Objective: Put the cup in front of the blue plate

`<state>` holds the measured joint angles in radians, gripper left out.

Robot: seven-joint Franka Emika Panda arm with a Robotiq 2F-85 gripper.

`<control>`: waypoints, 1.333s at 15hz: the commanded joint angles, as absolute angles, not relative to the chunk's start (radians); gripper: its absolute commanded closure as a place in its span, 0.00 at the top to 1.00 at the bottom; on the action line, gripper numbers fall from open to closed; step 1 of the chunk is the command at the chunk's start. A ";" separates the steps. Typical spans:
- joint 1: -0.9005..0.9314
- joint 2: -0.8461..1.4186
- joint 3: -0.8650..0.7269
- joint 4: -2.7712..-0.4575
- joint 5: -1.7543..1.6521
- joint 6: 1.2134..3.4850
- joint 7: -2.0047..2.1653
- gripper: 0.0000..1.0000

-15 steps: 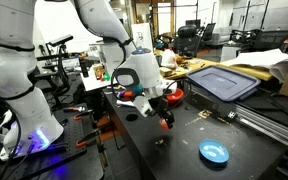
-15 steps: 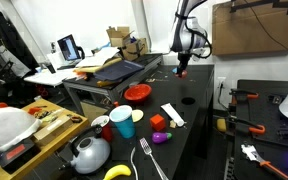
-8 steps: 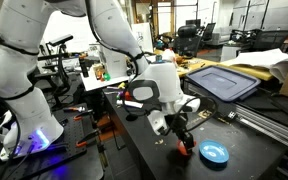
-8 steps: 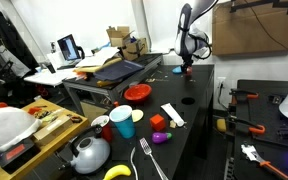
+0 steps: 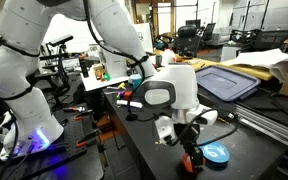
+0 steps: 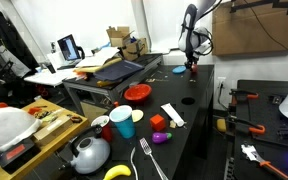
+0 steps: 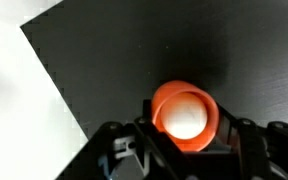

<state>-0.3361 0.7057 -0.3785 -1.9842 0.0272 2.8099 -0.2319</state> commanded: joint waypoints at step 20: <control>-0.115 0.616 -0.636 -2.069 -0.207 2.955 0.123 1.00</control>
<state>-0.1826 0.6733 -0.5751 -1.9978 -0.1656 2.9009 0.0805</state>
